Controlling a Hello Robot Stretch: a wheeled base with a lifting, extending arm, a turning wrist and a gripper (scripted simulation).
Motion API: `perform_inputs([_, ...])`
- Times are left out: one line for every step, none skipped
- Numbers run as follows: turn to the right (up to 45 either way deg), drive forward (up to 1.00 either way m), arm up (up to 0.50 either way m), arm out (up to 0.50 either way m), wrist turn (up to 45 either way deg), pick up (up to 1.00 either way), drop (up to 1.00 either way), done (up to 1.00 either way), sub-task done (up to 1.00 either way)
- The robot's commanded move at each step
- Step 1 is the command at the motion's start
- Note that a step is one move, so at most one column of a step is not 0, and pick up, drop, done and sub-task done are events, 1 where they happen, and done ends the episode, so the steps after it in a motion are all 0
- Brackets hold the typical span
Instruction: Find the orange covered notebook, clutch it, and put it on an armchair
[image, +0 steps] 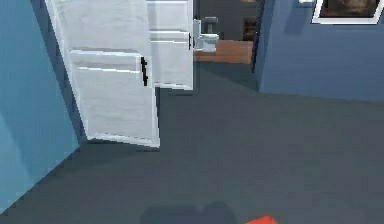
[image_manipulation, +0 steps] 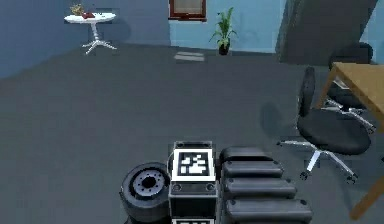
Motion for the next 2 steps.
perform_inputs([0.0,1.00,0.00,0.00,0.0,0.00,0.00,0.00,0.00])
perform_inputs([6.0,0.00,0.00,0.00,0.0,0.00,0.00,0.00,0.00])
